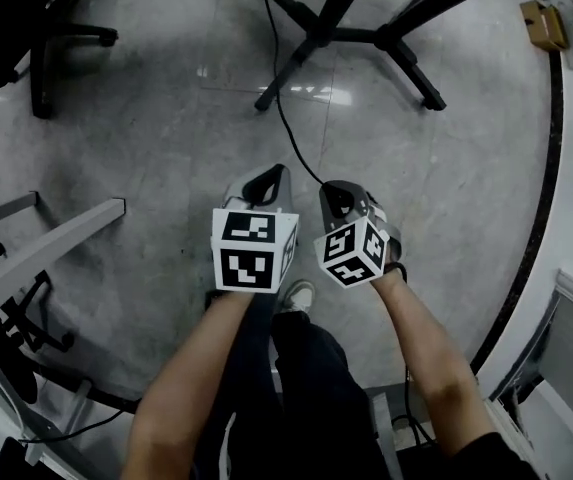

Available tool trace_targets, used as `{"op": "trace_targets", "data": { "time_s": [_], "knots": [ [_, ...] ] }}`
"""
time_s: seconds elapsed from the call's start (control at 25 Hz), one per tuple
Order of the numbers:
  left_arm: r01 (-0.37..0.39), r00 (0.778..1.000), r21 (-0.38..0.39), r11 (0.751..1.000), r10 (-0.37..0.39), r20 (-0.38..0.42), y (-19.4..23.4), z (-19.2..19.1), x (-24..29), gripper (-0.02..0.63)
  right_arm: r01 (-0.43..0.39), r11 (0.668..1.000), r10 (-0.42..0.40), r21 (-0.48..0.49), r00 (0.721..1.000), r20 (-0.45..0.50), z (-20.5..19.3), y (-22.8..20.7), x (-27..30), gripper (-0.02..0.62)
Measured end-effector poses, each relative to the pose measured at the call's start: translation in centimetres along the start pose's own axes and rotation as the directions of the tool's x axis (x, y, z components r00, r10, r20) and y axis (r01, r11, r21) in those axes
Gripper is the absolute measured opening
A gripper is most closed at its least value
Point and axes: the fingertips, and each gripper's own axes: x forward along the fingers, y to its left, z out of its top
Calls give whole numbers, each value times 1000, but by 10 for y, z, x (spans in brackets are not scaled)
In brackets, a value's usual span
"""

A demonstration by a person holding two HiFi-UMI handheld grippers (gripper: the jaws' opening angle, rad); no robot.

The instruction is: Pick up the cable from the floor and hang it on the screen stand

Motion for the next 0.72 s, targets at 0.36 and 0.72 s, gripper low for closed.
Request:
{"op": "trace_targets", "data": {
  "time_s": [0.36,0.72],
  "knots": [
    [19,996,18,1000,-20,92,-52,67,-71,-2,104,981,-85,-164,989,119,66,-46,-113,11],
    [34,963,97,995,-58,262,-88,168,-150,-2,284,908,-193,-309,936,295,172,-111,-232,11]
  ]
}}
